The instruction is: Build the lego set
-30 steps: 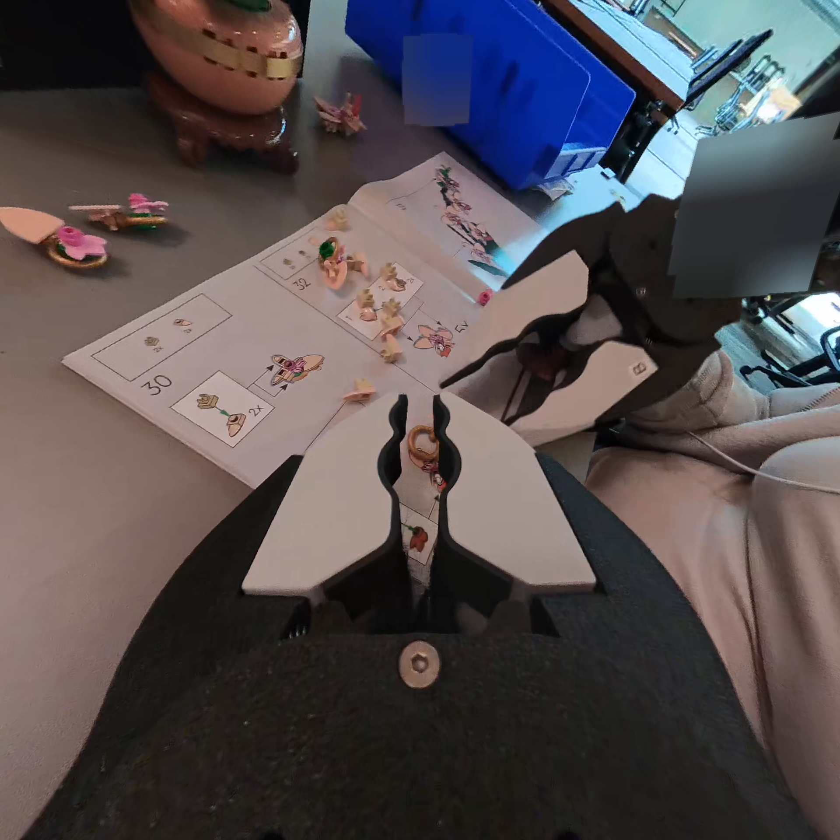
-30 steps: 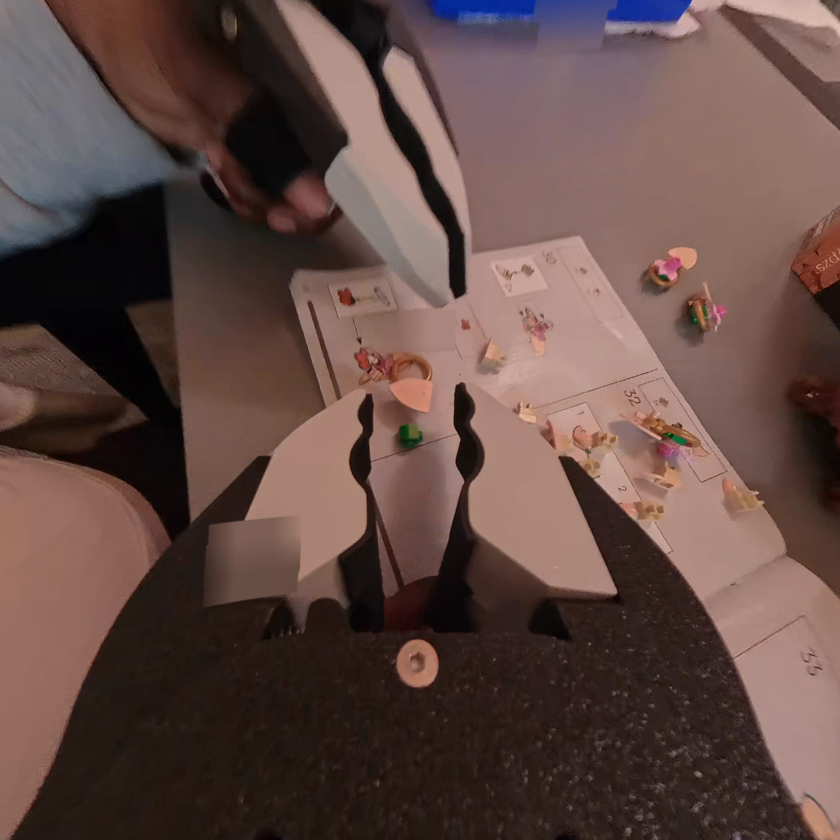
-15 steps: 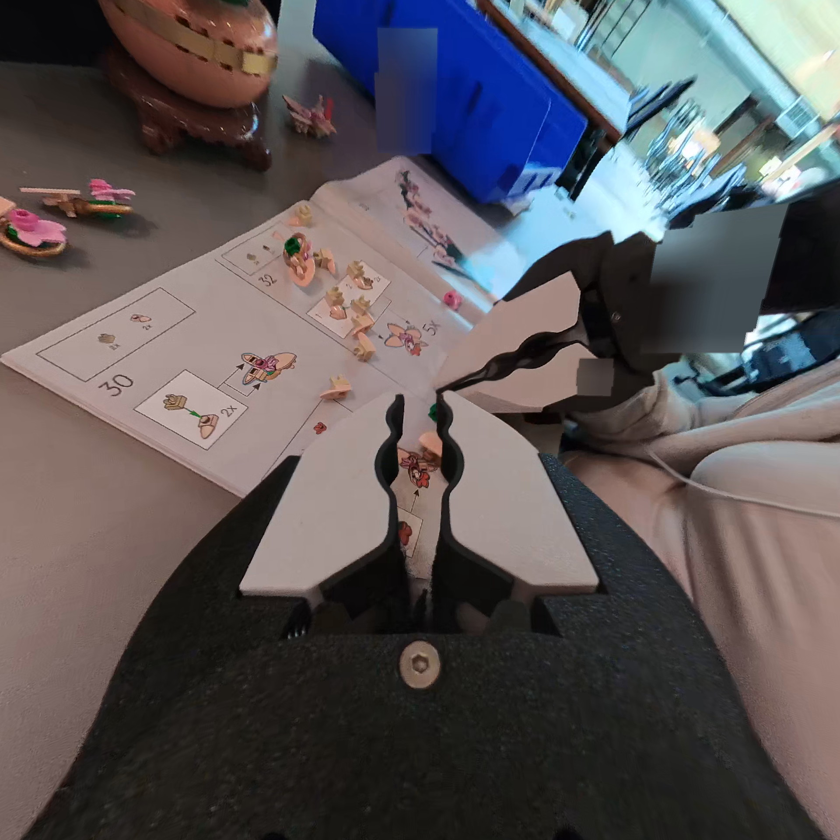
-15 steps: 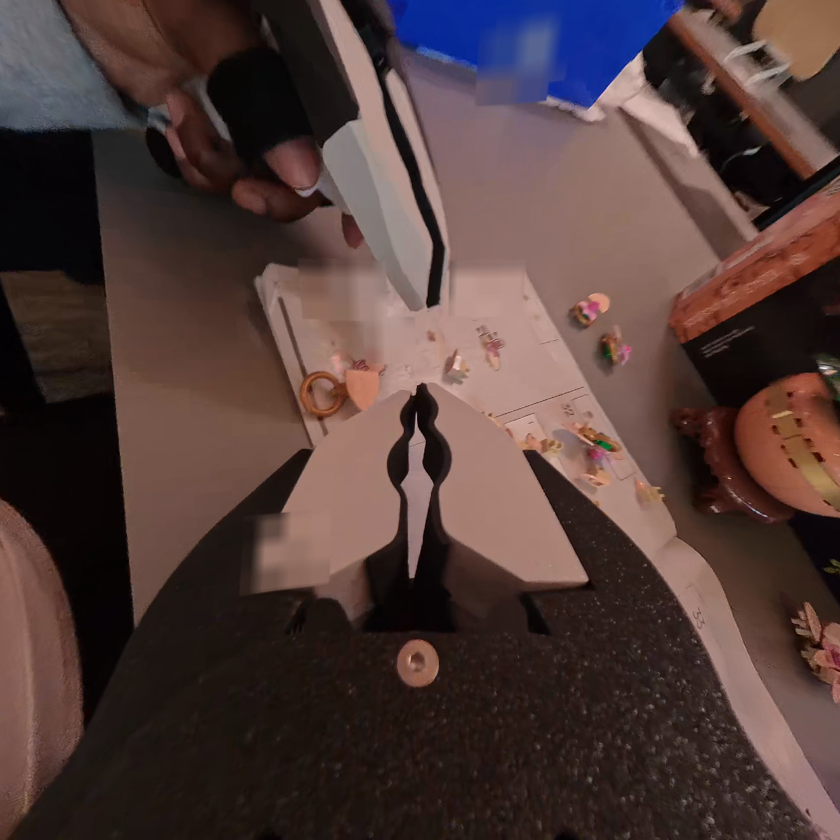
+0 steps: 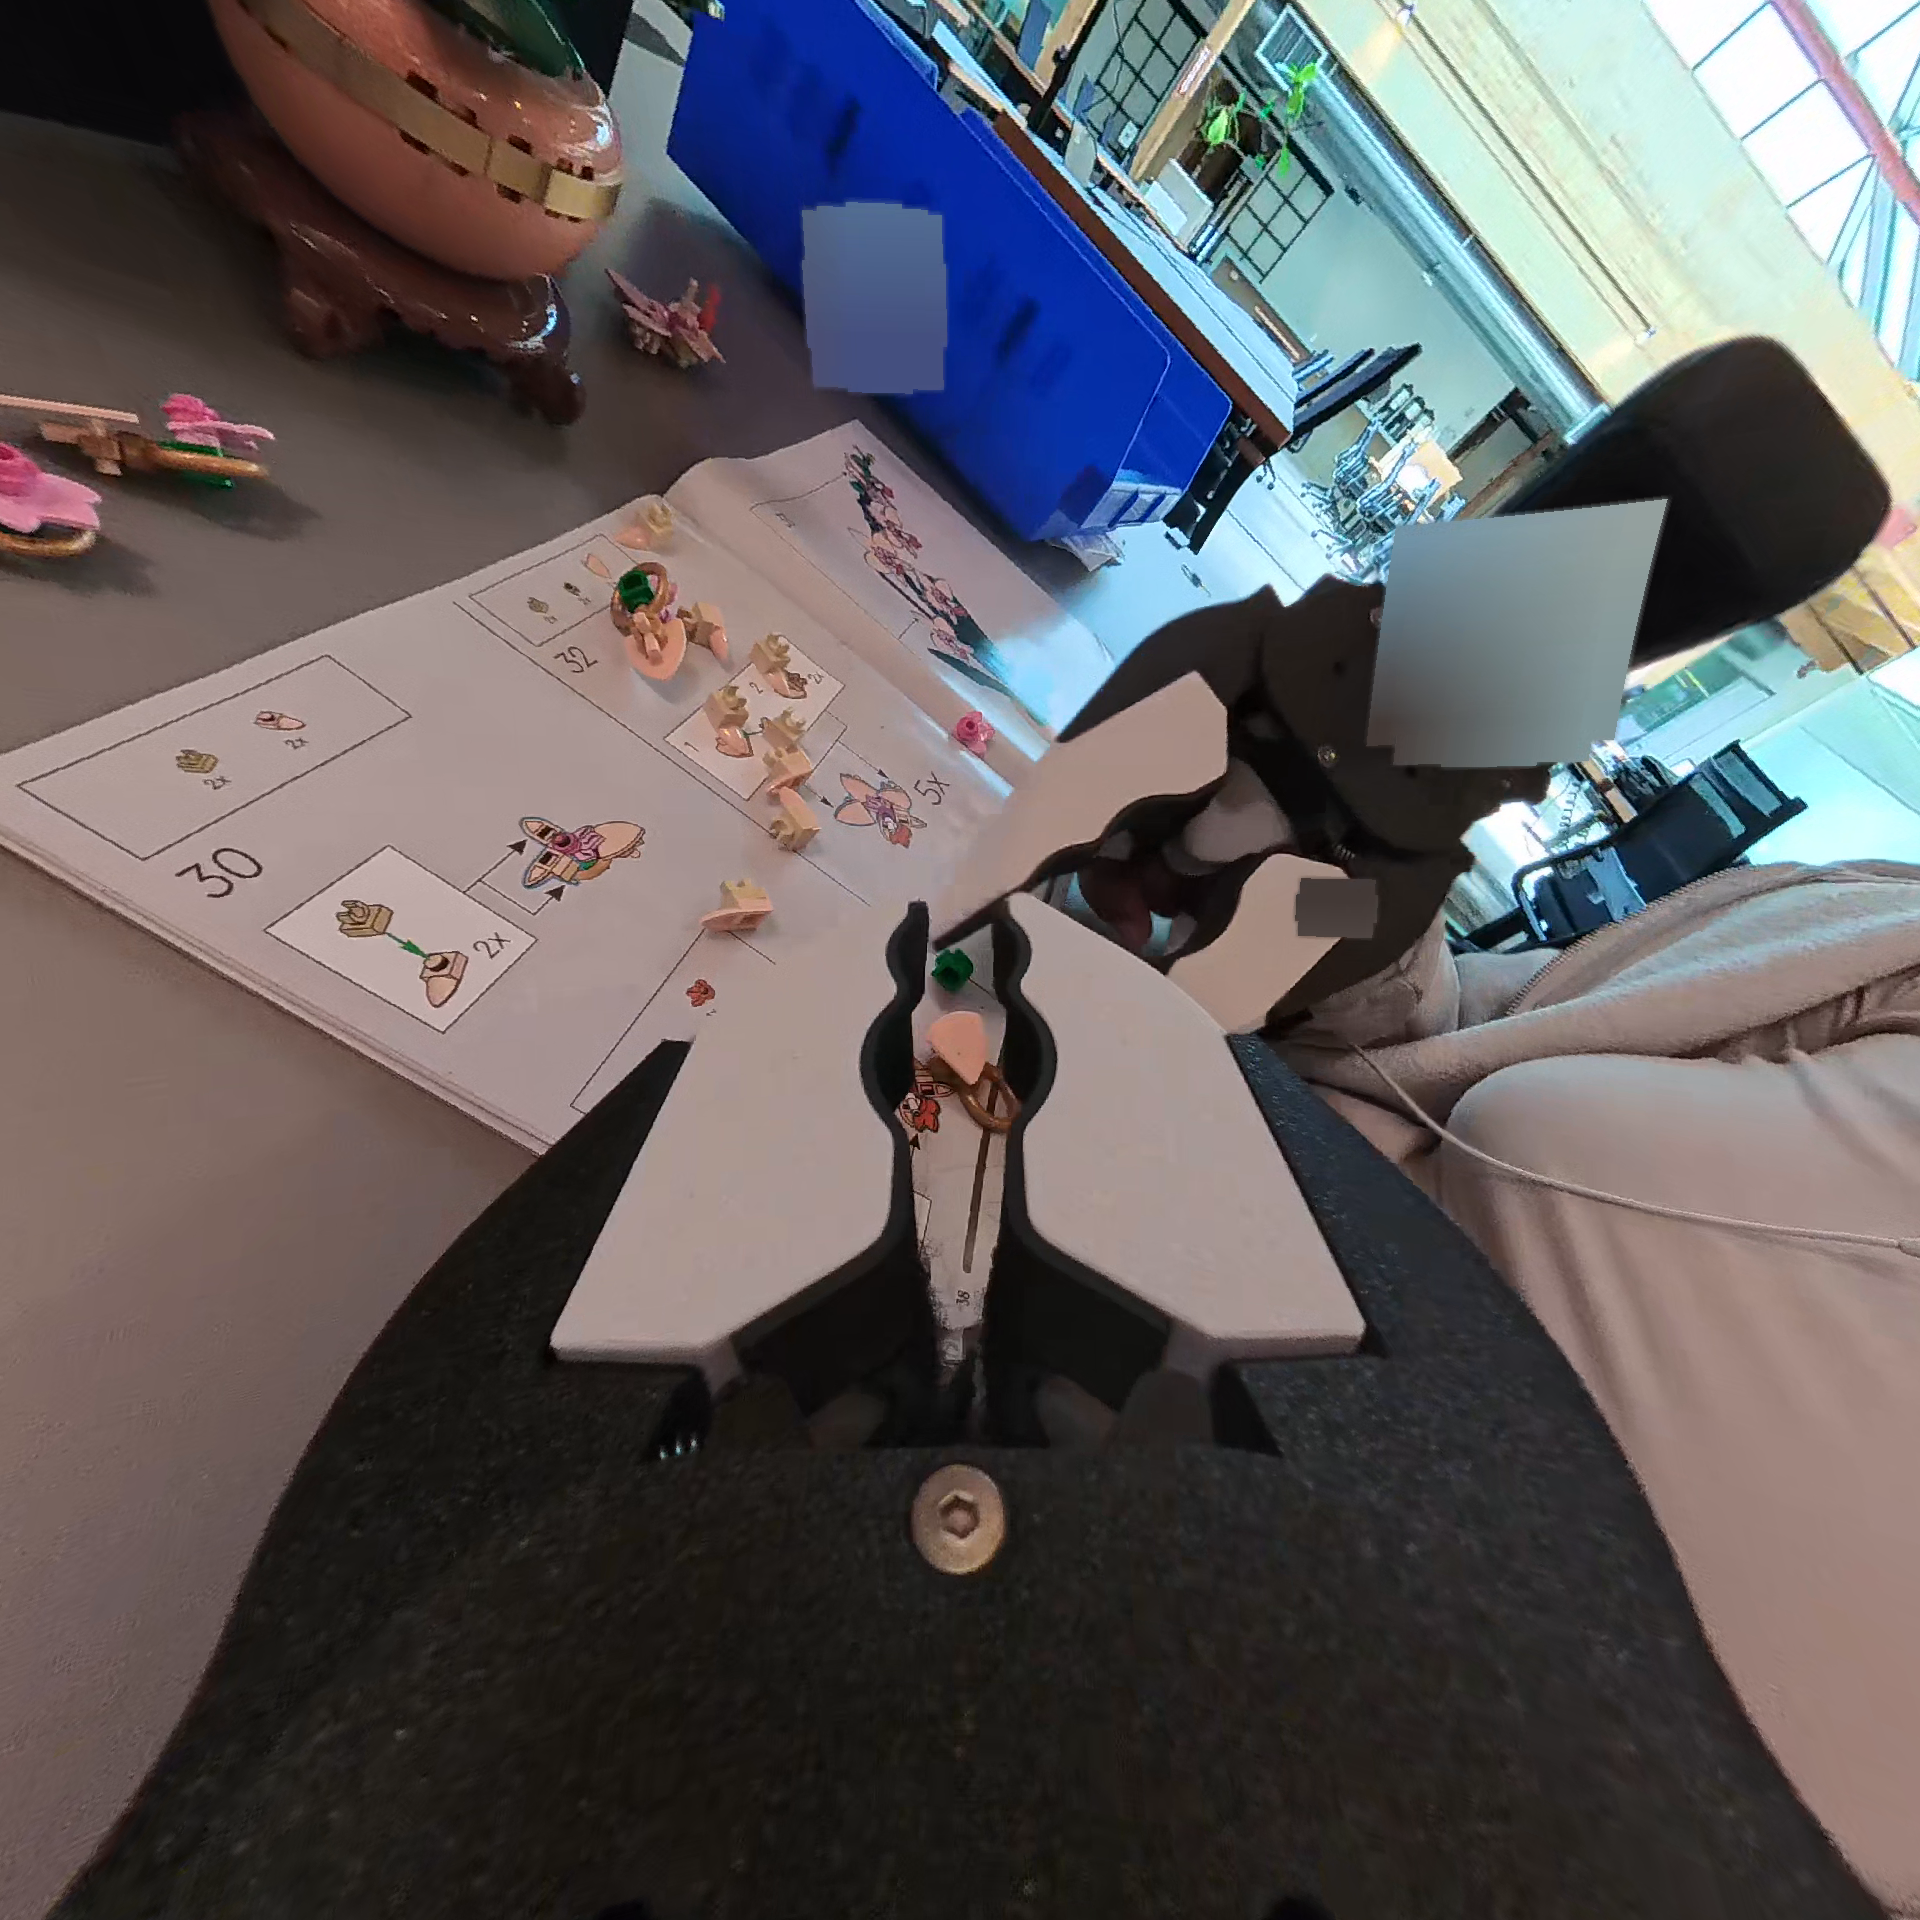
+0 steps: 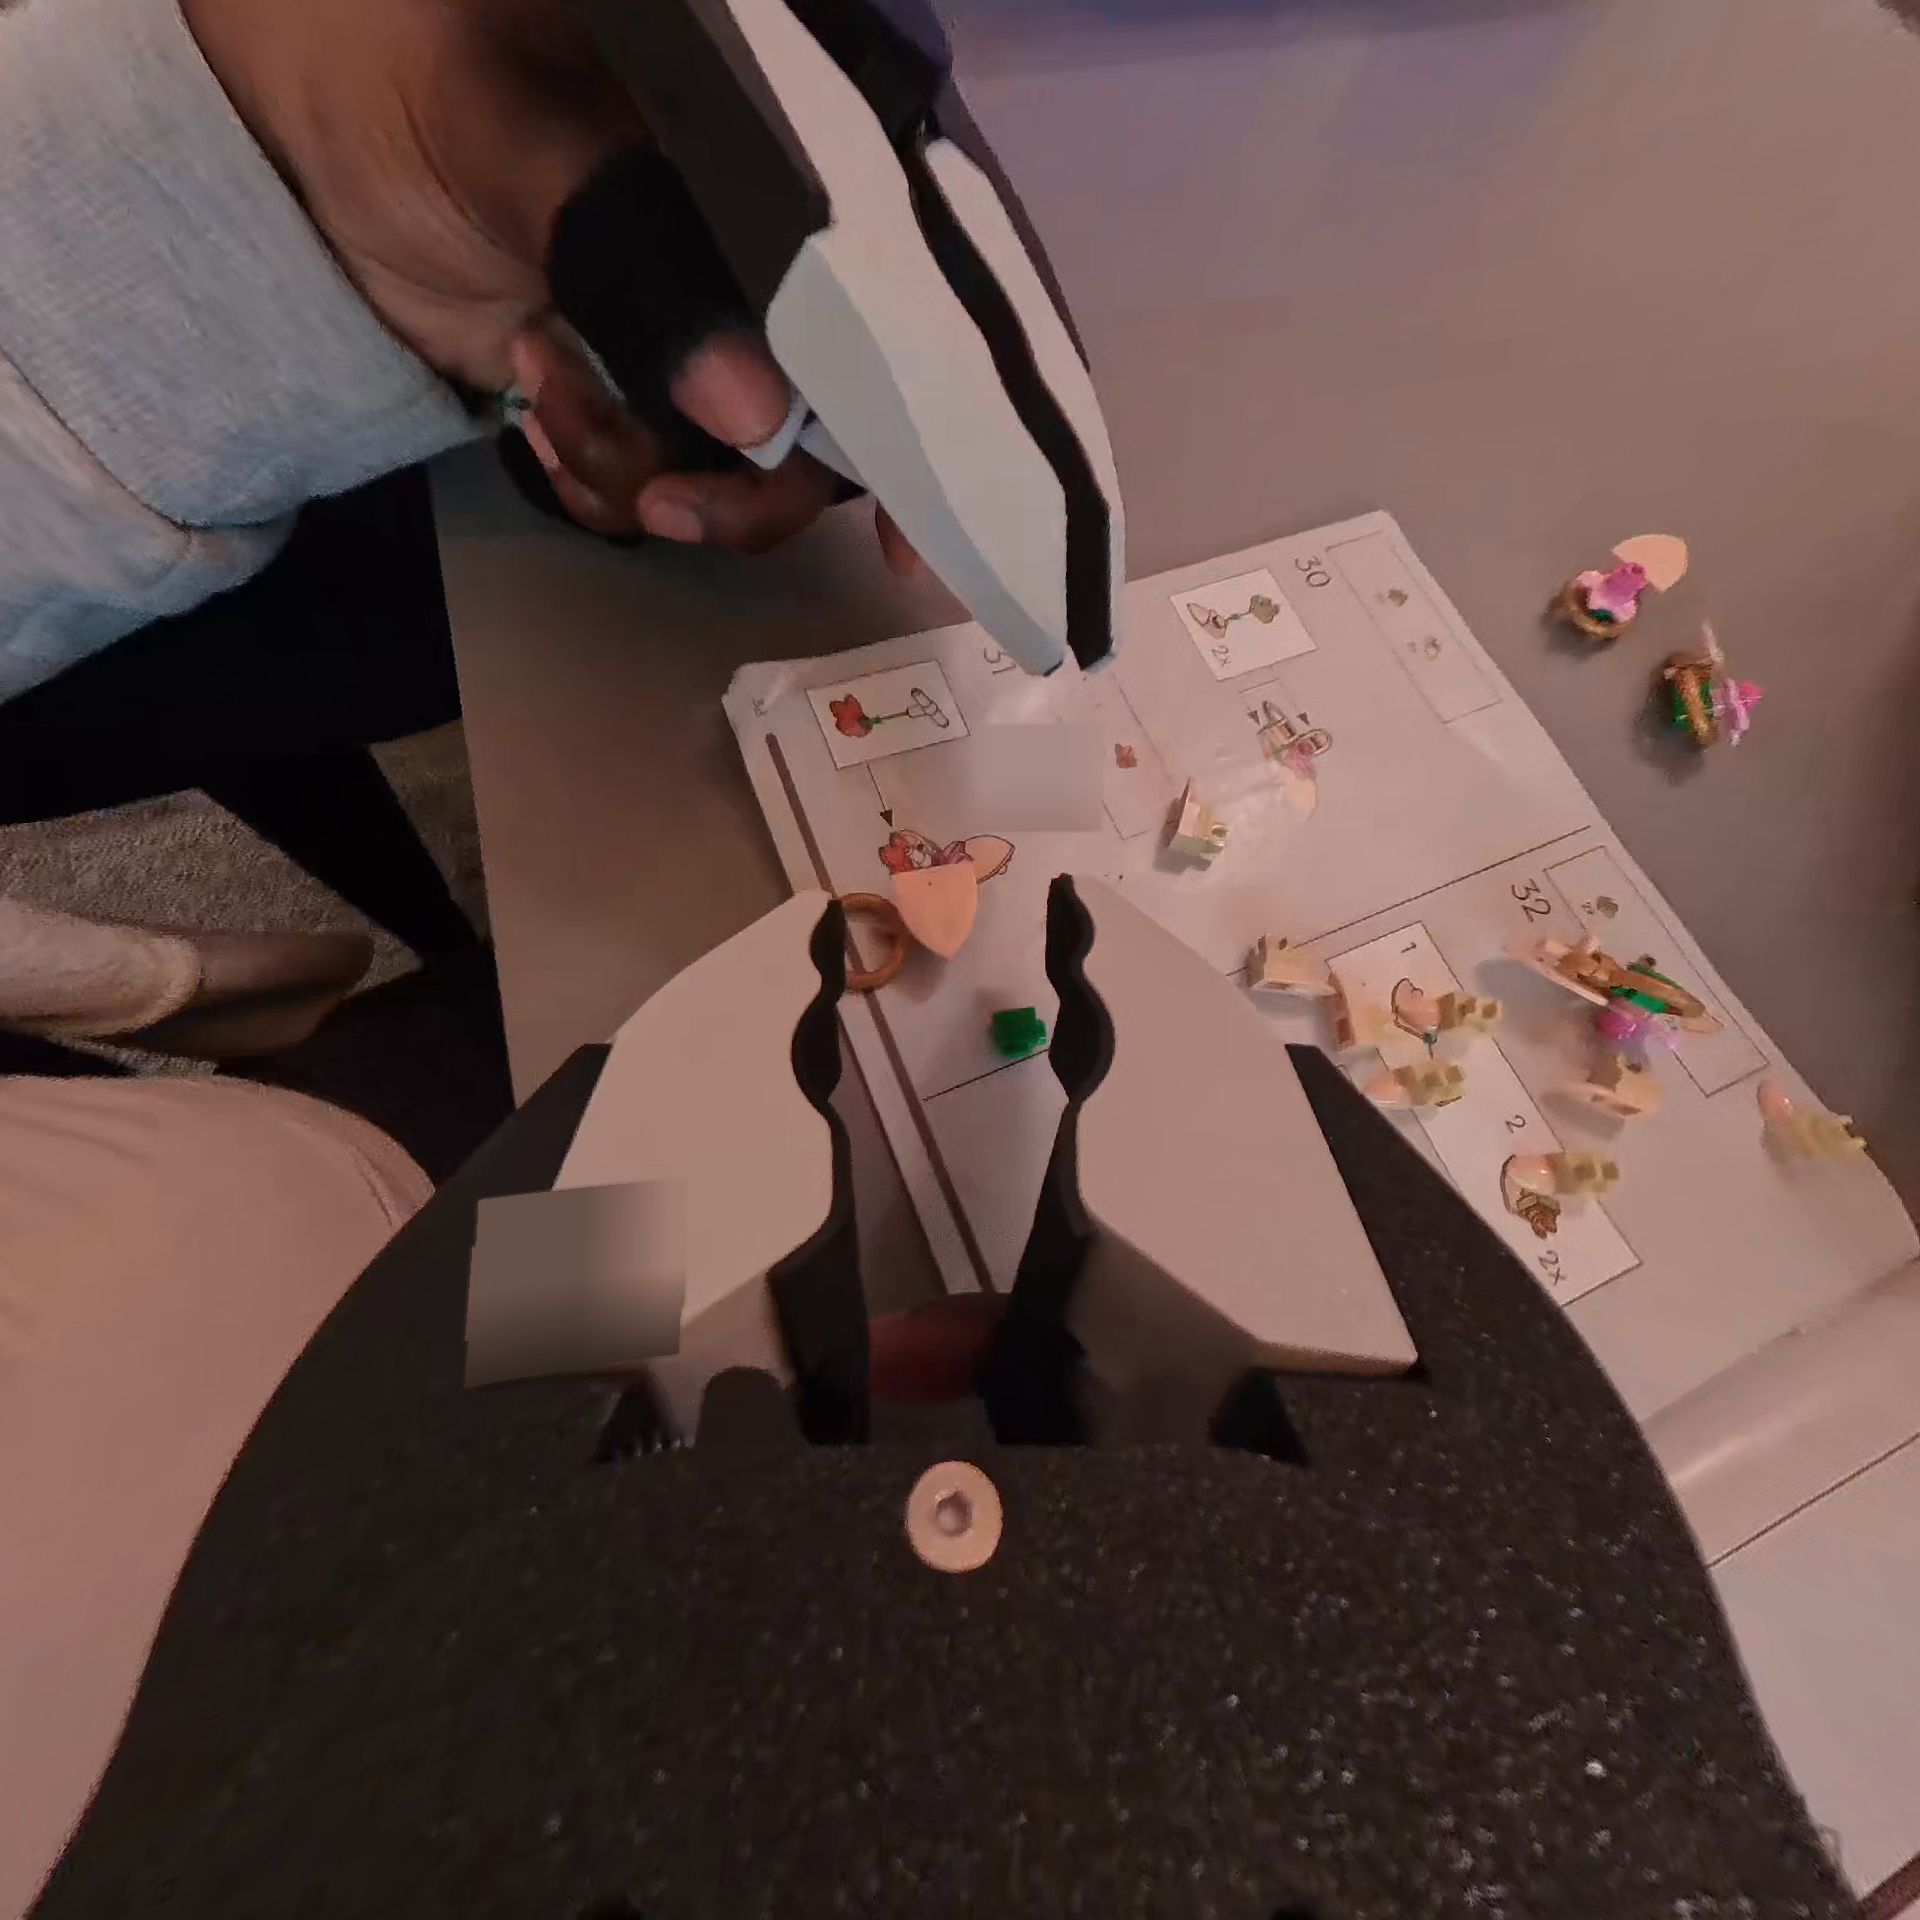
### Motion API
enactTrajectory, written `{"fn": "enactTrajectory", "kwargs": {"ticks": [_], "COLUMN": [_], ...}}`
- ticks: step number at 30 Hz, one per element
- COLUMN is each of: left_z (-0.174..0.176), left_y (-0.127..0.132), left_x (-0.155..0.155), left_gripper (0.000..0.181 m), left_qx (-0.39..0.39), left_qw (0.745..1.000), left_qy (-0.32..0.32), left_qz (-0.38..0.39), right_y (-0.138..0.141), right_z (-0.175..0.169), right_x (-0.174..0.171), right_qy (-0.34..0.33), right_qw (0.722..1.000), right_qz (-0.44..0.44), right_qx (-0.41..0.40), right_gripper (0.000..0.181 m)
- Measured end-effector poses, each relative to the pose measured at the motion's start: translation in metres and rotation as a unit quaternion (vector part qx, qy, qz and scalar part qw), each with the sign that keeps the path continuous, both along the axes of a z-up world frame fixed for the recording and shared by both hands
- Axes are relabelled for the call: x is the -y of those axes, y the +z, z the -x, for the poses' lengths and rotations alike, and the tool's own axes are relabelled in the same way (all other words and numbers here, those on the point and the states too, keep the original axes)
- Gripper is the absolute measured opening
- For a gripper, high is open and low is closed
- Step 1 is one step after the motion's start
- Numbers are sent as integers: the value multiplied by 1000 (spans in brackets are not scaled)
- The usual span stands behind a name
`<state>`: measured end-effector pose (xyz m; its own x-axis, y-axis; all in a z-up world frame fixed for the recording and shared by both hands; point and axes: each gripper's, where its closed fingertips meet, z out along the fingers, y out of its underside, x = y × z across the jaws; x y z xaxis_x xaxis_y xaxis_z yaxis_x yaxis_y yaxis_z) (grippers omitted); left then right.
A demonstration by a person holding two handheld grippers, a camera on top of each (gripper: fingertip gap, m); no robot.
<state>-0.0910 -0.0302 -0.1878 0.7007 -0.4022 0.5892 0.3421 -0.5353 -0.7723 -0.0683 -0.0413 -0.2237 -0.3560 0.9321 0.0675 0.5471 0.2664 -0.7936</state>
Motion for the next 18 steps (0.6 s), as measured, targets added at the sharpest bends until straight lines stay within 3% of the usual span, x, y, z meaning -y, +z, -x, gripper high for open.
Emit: {"fn": "enactTrajectory", "kwargs": {"ticks": [3,5,8,12,15,18], "left_z": [1,0,1,10,1,-28], "left_y": [2,2,4,36,49,64], "left_x": [0,1,1,-3,-2,0], "left_gripper": [11,11,12,15,37,42], "left_qx": [9,9,6,-14,-16,42], "left_qw": [1000,1000,1000,988,982,977], "left_qy": [0,-2,0,54,53,11], "left_qz": [-3,-4,-14,-145,-178,-210], "right_y": [-10,-16,-12,32,86,117], "right_z": [5,7,5,5,-5,-18], "right_x": [0,7,7,-13,-28,-37], "right_qy": [24,49,53,10,5,-3], "right_qw": [999,997,997,986,938,902], "right_qz": [6,18,35,127,226,226], "right_qx": [44,64,42,-106,-263,-369], "right_gripper": [35,19,15,15,15,14]}}
